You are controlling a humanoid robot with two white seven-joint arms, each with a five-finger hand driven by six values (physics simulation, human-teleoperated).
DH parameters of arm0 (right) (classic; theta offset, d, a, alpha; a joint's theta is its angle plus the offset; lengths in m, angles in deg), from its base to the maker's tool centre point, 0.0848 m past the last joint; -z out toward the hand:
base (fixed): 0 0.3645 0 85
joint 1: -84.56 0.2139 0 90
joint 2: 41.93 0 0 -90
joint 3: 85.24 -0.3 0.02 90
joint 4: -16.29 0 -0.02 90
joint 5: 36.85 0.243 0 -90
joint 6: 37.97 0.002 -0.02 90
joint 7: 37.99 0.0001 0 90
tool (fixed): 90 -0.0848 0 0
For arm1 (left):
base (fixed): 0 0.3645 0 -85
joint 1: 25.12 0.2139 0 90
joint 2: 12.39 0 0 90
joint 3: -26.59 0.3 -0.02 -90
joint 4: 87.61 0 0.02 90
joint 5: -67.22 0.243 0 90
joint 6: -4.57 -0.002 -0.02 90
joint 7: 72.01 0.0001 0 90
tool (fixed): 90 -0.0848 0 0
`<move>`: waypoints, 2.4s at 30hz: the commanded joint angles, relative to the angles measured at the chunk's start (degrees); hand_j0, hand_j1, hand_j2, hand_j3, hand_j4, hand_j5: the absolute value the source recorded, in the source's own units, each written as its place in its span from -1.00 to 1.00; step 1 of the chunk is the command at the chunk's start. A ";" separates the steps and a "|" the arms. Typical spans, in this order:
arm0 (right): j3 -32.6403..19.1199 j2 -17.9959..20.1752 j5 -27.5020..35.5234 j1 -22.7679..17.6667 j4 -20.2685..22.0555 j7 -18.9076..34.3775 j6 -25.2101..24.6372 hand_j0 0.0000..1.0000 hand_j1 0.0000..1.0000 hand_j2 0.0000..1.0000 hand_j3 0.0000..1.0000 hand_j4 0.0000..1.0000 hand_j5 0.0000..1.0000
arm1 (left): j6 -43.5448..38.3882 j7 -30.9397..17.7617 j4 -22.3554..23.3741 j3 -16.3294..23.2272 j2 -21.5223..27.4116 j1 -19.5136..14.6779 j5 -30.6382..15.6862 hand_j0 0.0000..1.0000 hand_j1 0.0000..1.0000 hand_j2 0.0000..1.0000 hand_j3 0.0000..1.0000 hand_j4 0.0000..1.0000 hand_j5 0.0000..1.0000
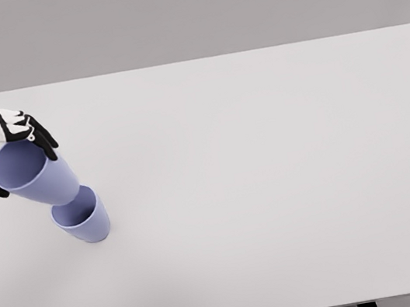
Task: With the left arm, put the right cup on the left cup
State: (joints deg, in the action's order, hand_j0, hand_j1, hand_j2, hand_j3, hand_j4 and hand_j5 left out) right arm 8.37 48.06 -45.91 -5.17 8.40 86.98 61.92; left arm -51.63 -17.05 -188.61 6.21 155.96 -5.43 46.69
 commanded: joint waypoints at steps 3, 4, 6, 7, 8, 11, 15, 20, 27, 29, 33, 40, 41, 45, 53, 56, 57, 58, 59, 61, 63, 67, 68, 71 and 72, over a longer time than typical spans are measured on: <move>0.00 0.00 -0.08 0.00 -0.01 0.03 0.05 1.00 1.00 1.00 1.00 1.00 1.00 | -0.23 0.04 -0.07 -0.10 -0.74 0.17 -0.29 0.11 0.11 0.11 0.11 0.11 0.11; 0.00 0.00 -0.08 0.00 -0.01 0.03 0.05 1.00 1.00 1.00 1.00 1.00 1.00 | -0.14 0.04 -0.07 -0.10 -0.48 0.26 -0.29 0.11 0.11 0.11 0.11 0.11 0.11; 0.00 0.00 -0.08 0.00 -0.01 0.03 0.05 1.00 1.00 1.00 1.00 1.00 1.00 | 0.47 0.04 -0.07 -0.10 0.14 0.26 -0.29 0.11 0.11 0.11 0.11 0.11 0.11; 0.00 0.00 -0.08 0.00 -0.01 0.03 0.05 1.00 1.00 1.00 1.00 1.00 1.00 | 0.47 0.04 -0.07 -0.10 0.40 0.35 -0.29 0.11 0.11 0.11 0.11 0.11 0.11; 0.00 0.00 -0.08 0.00 -0.01 0.03 0.05 1.00 1.00 1.00 1.00 1.00 1.00 | 0.47 0.04 -0.07 -0.10 0.58 0.35 -0.29 0.12 0.12 0.12 0.12 0.12 0.12; 0.00 0.00 -0.08 0.00 -0.01 0.03 0.05 1.00 1.00 1.00 1.00 1.00 1.00 | 0.56 0.04 -0.07 -0.10 1.01 0.70 -0.29 0.12 0.12 0.12 0.12 0.12 0.12; 0.00 0.00 -0.08 0.00 -0.01 0.03 0.05 1.00 1.00 1.00 1.00 1.00 1.00 | 1.20 0.04 -0.07 -0.10 1.46 0.79 -0.29 0.13 0.13 0.13 0.13 0.13 0.13; 0.00 0.00 -0.08 0.00 -0.10 0.03 0.05 1.00 1.00 1.00 1.00 1.00 1.00 | 1.20 0.04 -0.07 -0.10 0.84 0.96 -0.38 0.14 0.14 0.14 0.14 0.14 0.14; 0.00 0.00 -0.08 0.00 -0.01 0.03 0.05 1.00 1.00 1.00 1.00 1.00 1.00 | 1.20 0.04 -0.07 -0.10 0.58 2.02 -1.61 0.15 0.15 0.15 0.15 0.15 0.15; 0.00 0.00 -0.08 0.00 -0.01 0.03 0.05 1.00 1.00 1.00 1.00 1.00 1.00 | 1.20 0.04 -0.07 -0.10 0.58 2.28 -1.70 0.15 0.15 0.15 0.15 0.15 0.15; 0.00 0.00 -0.08 0.00 -0.01 0.03 0.05 1.00 1.00 1.00 1.00 1.00 1.00 | 1.20 0.04 -0.07 -0.10 0.66 2.55 -1.70 0.15 0.15 0.15 0.15 0.15 0.15; 0.00 0.00 -0.08 0.00 -0.01 0.03 0.05 1.00 1.00 1.00 1.00 1.00 1.00 | 1.20 0.04 -0.07 -0.10 0.75 2.55 -1.61 0.15 0.15 0.15 0.15 0.15 0.15; 0.00 0.00 -0.08 -0.09 -0.01 0.03 0.05 1.00 1.00 1.00 1.00 1.00 1.00 | 1.20 0.04 -0.07 -0.10 0.75 2.64 -1.61 0.15 0.15 0.15 0.15 0.15 0.15; 0.00 0.00 -0.08 0.00 -0.01 0.03 0.05 1.00 1.00 1.00 1.00 1.00 1.00 | 1.20 0.04 0.02 -0.10 0.49 2.64 -1.61 0.15 0.15 0.15 0.15 0.15 0.15; 0.00 0.00 -0.08 -0.09 -0.10 0.03 0.05 1.00 1.00 1.00 1.00 1.00 1.00 | 1.20 0.04 0.72 -0.28 -0.92 2.64 -1.17 0.15 0.15 0.15 0.15 0.15 0.15; 0.00 0.00 -0.08 0.00 -0.10 0.03 0.05 1.00 1.00 1.00 1.00 1.00 1.00 | 1.20 0.04 0.81 -0.28 -0.83 2.64 -1.08 0.16 0.16 0.16 0.16 0.16 0.16; 0.00 0.00 -0.08 0.00 -0.01 0.03 0.05 1.00 1.00 1.00 1.00 1.00 1.00 | 1.20 0.04 0.81 -0.28 -0.83 2.72 -1.00 0.16 0.16 0.16 0.16 0.16 0.16; 0.00 0.00 -0.08 0.00 -0.01 0.03 0.05 1.00 1.00 1.00 1.00 1.00 1.00 | 1.20 0.04 0.81 -0.28 -0.74 2.81 -1.00 0.16 0.16 0.16 0.16 0.16 0.16; 0.00 0.00 -0.08 -0.09 -0.01 0.03 0.05 1.00 1.00 1.00 1.00 1.00 1.00 | 1.20 0.04 0.90 -0.28 -0.74 2.90 -1.00 0.16 0.16 0.16 0.16 0.16 0.16; 0.00 0.00 -0.08 0.00 -0.01 0.03 0.05 1.00 1.00 1.00 1.00 1.00 1.00 | 1.20 0.04 0.90 -0.28 -0.74 2.90 -1.00 0.17 0.17 0.17 0.17 0.17 0.17; 0.00 0.00 -0.08 0.00 -0.01 0.03 0.05 1.00 1.00 1.00 1.00 1.00 1.00 | 1.20 0.04 0.98 -0.28 -0.83 2.90 -0.91 0.18 0.18 0.18 0.18 0.18 0.18; 0.00 0.00 -0.08 0.00 -0.10 0.03 0.05 1.00 1.00 1.00 1.00 1.00 1.00 | 1.20 0.04 1.25 -0.28 -0.83 2.90 -0.91 0.23 0.23 0.23 0.23 0.23 0.23; 0.00 0.00 -0.08 0.00 -0.01 0.03 0.05 1.00 1.00 1.00 1.00 1.00 1.00 | 1.20 0.04 1.25 -0.28 -0.83 2.90 -0.82 0.30 0.30 0.30 0.30 0.30 0.30; 0.00 0.00 -0.08 0.00 -0.01 0.03 0.05 1.00 1.00 1.00 1.00 1.00 1.00 | 1.20 0.04 1.25 -0.28 -0.74 2.90 -0.73 0.66 0.66 0.66 0.66 0.66 0.66; 0.00 0.00 -0.08 0.00 -0.01 0.03 0.05 1.00 1.00 1.00 1.00 1.00 1.00 | 1.20 0.04 1.16 -0.28 -0.66 2.99 -0.73 0.72 0.72 0.72 0.72 0.72 0.72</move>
State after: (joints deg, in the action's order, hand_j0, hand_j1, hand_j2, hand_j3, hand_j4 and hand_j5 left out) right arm 8.37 48.06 -45.91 -5.17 8.37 86.98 61.92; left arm -50.26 -17.02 -187.43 6.06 155.17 -2.44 46.31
